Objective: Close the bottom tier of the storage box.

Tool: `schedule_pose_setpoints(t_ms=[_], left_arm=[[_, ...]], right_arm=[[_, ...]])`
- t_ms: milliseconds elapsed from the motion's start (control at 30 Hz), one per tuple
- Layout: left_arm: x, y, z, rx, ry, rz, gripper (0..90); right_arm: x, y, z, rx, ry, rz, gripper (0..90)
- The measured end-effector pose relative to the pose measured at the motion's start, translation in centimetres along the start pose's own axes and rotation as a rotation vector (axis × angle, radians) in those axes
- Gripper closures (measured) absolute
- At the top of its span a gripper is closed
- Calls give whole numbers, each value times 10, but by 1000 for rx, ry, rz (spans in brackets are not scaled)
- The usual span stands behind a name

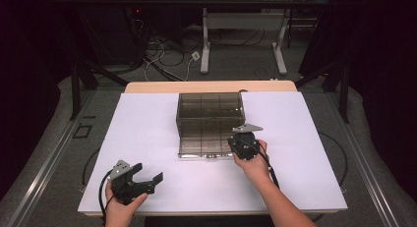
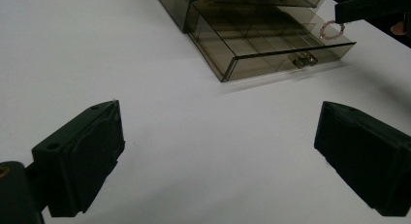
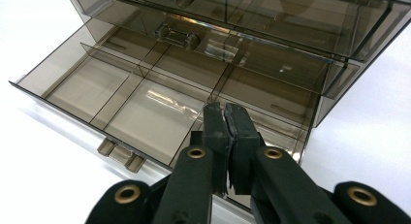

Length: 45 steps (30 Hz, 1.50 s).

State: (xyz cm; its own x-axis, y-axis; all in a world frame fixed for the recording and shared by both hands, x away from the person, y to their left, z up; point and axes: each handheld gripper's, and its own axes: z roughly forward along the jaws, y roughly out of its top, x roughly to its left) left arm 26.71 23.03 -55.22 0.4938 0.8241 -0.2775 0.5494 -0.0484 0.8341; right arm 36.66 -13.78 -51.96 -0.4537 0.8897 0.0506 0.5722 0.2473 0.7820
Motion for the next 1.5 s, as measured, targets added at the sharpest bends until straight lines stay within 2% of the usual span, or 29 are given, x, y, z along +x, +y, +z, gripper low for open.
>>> schedule_pose_setpoints(t_ms=[133, 200, 233, 800, 1133, 1500], left_arm=[[0, 0, 0, 1, 0, 1, 39], [0, 0, 0, 0, 0, 0, 39], [0, 0, 0, 0, 0, 1, 39], [0, 0, -1, -1, 0, 0, 39], [1, 0, 0, 0, -1, 0, 40], [0, 0, 0, 1, 0, 0, 40]], right_arm=[[0, -1, 2, 5, -2, 0, 884], [0, -1, 1, 27, -2, -6, 884], [1, -2, 2, 8, 0, -1, 884], [1, -3, 5, 15, -4, -5, 879], [1, -5, 6, 17, 11, -3, 746], [-5, -11, 7, 27, 24, 31, 617]])
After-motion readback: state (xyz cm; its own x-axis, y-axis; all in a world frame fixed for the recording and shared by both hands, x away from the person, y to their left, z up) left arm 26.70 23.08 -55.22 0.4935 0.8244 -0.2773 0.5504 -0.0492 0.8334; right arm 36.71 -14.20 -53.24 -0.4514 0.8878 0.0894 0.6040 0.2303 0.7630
